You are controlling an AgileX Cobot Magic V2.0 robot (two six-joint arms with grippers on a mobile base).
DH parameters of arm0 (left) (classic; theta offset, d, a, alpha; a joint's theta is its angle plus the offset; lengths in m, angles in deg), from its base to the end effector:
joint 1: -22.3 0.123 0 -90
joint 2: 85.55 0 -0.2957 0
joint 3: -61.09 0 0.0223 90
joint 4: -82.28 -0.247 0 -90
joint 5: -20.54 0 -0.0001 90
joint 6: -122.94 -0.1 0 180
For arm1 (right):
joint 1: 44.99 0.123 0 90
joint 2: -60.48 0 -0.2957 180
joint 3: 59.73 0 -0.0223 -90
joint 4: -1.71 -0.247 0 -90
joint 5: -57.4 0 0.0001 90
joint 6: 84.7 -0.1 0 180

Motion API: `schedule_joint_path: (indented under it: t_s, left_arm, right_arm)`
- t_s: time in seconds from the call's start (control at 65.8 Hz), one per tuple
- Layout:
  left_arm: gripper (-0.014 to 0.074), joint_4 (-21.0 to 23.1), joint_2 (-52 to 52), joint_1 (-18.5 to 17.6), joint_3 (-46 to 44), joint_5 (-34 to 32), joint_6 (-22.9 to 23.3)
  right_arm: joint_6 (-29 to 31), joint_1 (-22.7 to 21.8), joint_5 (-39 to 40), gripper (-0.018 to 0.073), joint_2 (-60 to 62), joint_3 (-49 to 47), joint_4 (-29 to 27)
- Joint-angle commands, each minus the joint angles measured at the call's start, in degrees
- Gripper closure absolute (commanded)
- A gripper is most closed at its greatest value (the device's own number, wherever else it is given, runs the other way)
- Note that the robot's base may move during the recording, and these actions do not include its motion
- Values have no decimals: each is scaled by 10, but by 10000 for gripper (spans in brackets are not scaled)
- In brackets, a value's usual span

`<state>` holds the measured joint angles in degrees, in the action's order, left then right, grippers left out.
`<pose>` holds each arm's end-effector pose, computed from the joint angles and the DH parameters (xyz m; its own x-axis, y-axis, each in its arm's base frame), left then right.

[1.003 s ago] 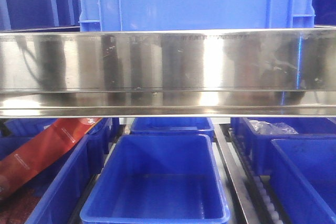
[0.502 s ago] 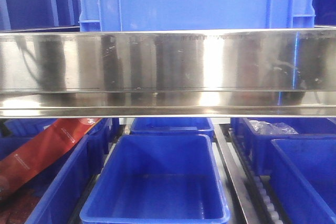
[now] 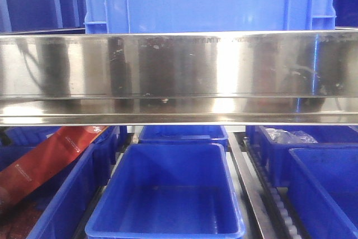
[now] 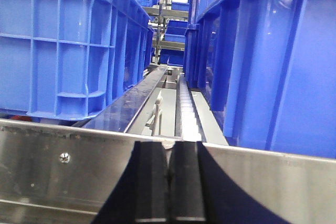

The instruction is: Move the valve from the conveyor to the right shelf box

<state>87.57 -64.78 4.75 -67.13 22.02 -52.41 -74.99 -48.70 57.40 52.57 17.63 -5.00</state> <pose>0.0463 -0.0149 0.3506 0.2061 -0.2462 -0.9471 0.3445 0.9241 -0.1653 0.0510 -0.0033 0.2144 0.0788 -0.0576 -0.9952 0.0689 0.9963 -0.0522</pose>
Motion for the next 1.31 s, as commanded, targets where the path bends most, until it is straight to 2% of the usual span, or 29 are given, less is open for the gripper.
schedule_joint_path:
  t_s: [0.0,0.198,0.289,0.35,0.41,0.517,0.593,0.715,0.806,0.851,1.095,1.292]
  left_arm:
    - [707,-2,-3,3,0,-8,0]
    - [707,-11,-2,6,1,10,0]
    - [707,-58,-2,21,24,9,0]
    - [707,-99,-2,44,54,4,0]
    - [707,-122,-2,79,101,1,0]
    - [707,-121,-20,132,163,-24,0]
    - [707,-121,-48,160,199,-57,0]
    - [707,-112,-97,191,247,-70,0]
    - [707,-78,-133,188,257,-69,0]
    - [707,-67,-133,183,257,-39,0]
    - [707,-66,-133,144,257,-30,0]
    - [707,-67,-133,144,257,-30,0]
  right_arm:
    - [2,2,5,727,4,1,5]
    - [2,2,5,727,4,1,5]
    - [2,2,5,727,4,1,5]
    - [2,2,5,727,4,1,5]
    - [2,2,5,727,4,1,5]
    - [2,2,5,727,4,1,5]
    - [2,2,5,727,4,1,5]
    - [2,2,5,727,4,1,5]
    - [2,2,5,727,4,1,5]
    - [2,2,5,727,4,1,5]
    - [2,2,5,727,4,1,5]
    - [2,2,5,727,4,1,5]
